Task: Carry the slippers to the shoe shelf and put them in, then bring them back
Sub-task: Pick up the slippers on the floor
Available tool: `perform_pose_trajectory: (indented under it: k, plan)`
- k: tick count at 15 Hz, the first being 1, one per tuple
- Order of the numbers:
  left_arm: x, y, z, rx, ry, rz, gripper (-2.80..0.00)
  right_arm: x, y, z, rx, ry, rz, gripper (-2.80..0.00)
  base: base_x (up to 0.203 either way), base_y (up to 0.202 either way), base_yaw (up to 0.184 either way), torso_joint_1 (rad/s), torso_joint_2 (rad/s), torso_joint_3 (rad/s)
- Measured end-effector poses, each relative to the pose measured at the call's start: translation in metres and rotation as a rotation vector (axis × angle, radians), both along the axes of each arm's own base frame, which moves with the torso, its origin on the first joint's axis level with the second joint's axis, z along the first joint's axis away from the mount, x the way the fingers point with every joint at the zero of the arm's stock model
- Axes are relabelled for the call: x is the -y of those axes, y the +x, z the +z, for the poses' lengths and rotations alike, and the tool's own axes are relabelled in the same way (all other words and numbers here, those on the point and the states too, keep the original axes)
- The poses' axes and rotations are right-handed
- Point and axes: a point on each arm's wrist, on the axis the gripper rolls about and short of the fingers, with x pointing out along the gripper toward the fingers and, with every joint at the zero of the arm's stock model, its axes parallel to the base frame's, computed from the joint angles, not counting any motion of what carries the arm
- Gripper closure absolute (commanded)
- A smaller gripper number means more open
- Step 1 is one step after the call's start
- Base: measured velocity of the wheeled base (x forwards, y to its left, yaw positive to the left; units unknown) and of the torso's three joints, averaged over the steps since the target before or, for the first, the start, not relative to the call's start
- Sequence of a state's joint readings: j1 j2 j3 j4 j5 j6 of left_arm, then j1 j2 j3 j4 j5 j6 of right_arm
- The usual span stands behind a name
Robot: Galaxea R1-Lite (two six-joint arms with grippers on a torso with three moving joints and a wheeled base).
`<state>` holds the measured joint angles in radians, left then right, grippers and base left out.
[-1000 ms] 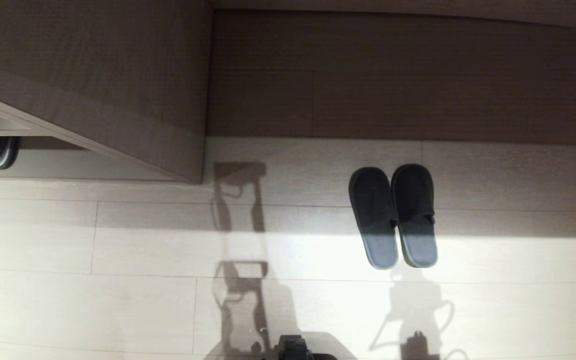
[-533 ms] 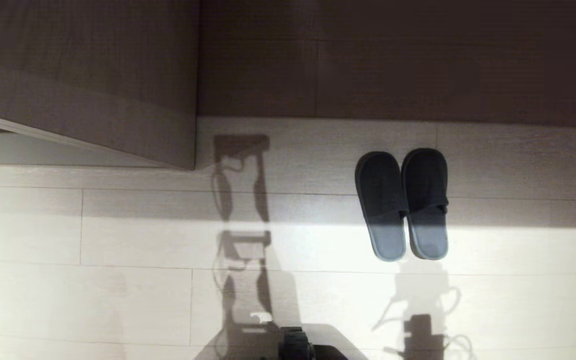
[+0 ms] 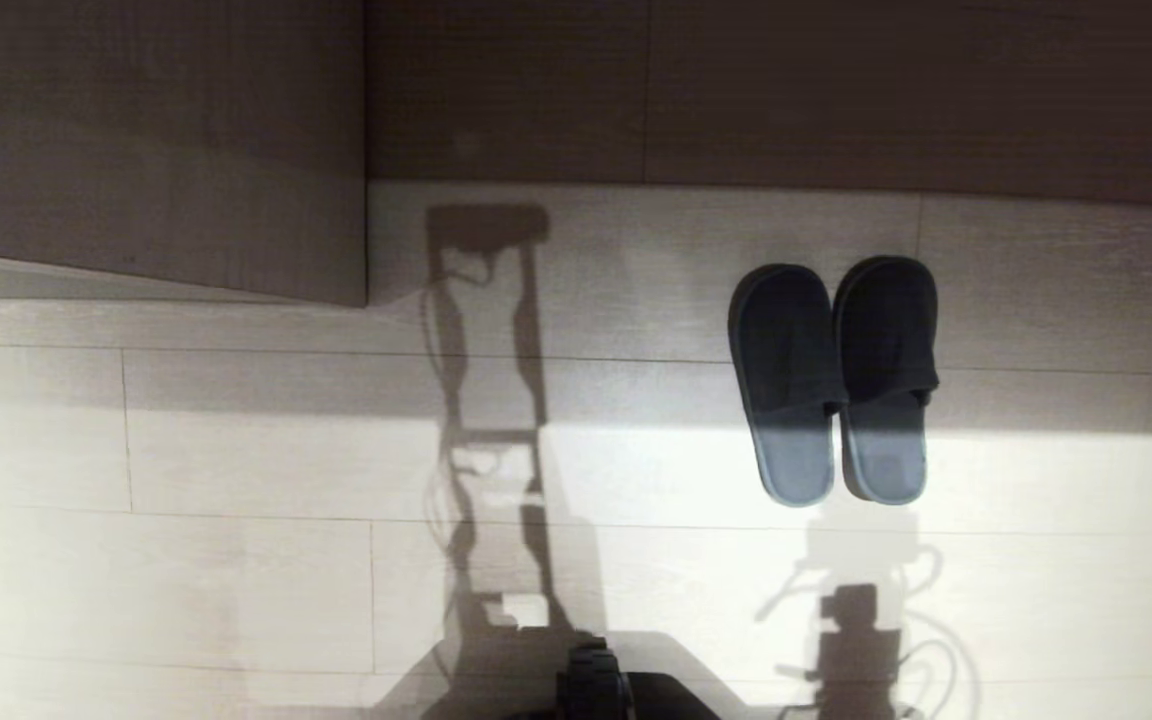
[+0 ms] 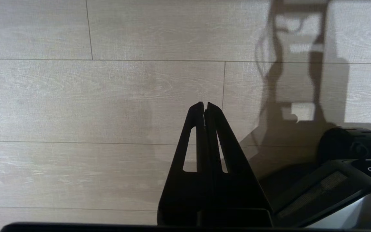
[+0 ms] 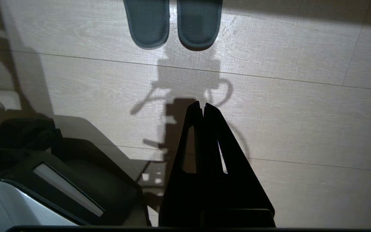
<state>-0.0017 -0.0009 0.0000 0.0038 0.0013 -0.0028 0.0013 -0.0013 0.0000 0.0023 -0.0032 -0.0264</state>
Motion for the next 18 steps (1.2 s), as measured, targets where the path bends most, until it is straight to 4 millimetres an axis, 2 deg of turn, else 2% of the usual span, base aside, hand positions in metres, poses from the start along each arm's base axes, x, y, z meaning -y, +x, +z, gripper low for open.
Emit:
perform_pose_trajectory:
  k: [6, 14, 15, 18]
  plan:
    - [0.000, 0.000, 0.000, 0.000, 0.000, 0.000, 0.00, 0.000, 0.000, 0.000, -0.001, 0.000, 0.001, 0.00, 0.000, 0.000, 0.000, 0.001, 0.00, -0.190]
    - [0.000, 0.000, 0.000, 0.000, -0.004, 0.001, 0.00, 0.000, 0.000, 0.001, 0.005, -0.012, 0.013, 0.00, 0.000, 0.000, 0.000, 0.001, 0.00, -0.017]
    - [0.000, 0.000, 0.000, 0.000, -0.004, 0.002, 0.00, -0.001, -0.001, 0.005, 0.009, -0.018, 0.033, 0.00, 0.000, 0.000, 0.000, 0.000, 0.00, 0.000]
    - [0.000, 0.000, 0.000, -0.001, -0.004, 0.002, 0.00, -0.002, 0.000, 0.035, 0.013, -0.030, 0.104, 0.00, 0.000, 0.000, 0.000, 0.000, 0.00, 0.000]
